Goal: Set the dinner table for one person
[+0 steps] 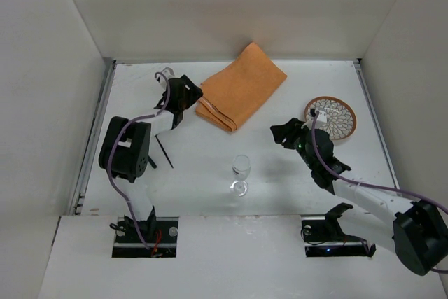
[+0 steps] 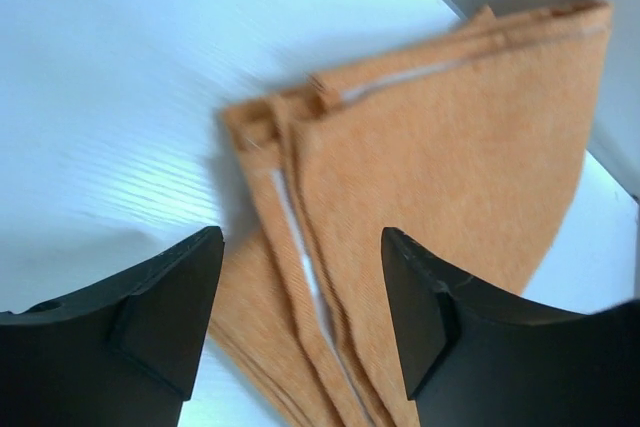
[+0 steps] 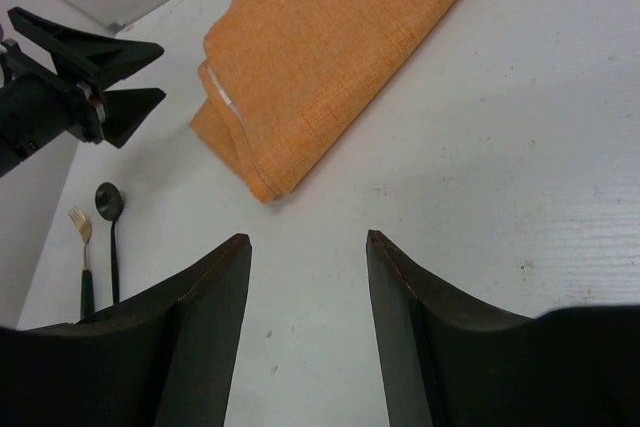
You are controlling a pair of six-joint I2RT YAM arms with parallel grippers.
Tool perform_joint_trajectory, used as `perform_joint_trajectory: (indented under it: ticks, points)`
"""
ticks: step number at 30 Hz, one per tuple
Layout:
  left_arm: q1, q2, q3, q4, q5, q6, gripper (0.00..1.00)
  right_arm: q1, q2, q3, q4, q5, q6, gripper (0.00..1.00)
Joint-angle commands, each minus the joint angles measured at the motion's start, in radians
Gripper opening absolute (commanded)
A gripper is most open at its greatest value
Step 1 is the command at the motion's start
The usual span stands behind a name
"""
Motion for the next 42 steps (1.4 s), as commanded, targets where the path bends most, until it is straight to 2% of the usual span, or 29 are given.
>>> perform_joint_trajectory:
  ticks: [1,9,13,16,20,26,30,32,35,42]
  points:
    - [0.042,0.035,0.065,-0.067,0.04,0.026,0.64,-0.003,-0.006,0.036,0.051,0.003,-0.013,0.56]
    - [0.102,0.156,0.156,-0.009,0.26,0.025,0.67,0.004,0.029,0.051,0.054,0.003,-0.019,0.56]
    - [0.099,0.184,0.151,0.031,0.281,0.039,0.7,0.009,0.046,0.059,0.054,-0.003,-0.022,0.58]
    - [0.091,0.216,0.177,0.025,0.277,0.042,0.7,0.015,0.053,0.062,0.054,0.002,-0.022,0.64]
    - [0.084,0.282,0.243,-0.016,0.252,0.054,0.67,0.02,0.05,0.062,0.054,0.002,-0.022,0.65]
    - [0.07,0.373,0.334,-0.073,0.202,0.049,0.53,0.02,0.041,0.061,0.054,0.003,-0.022,0.66]
    - [0.064,0.359,0.325,-0.032,0.162,0.037,0.18,0.018,0.057,0.061,0.054,0.003,-0.022,0.68]
    - [0.065,0.318,0.283,0.017,0.133,0.023,0.1,0.018,0.066,0.061,0.054,0.003,-0.022,0.73]
    - [0.082,0.24,0.208,0.081,0.082,0.026,0.06,0.012,0.089,0.062,0.059,0.003,-0.019,0.8]
    - [0.099,0.003,0.015,0.207,0.001,0.032,0.05,0.006,0.254,0.114,0.109,-0.016,0.015,0.84]
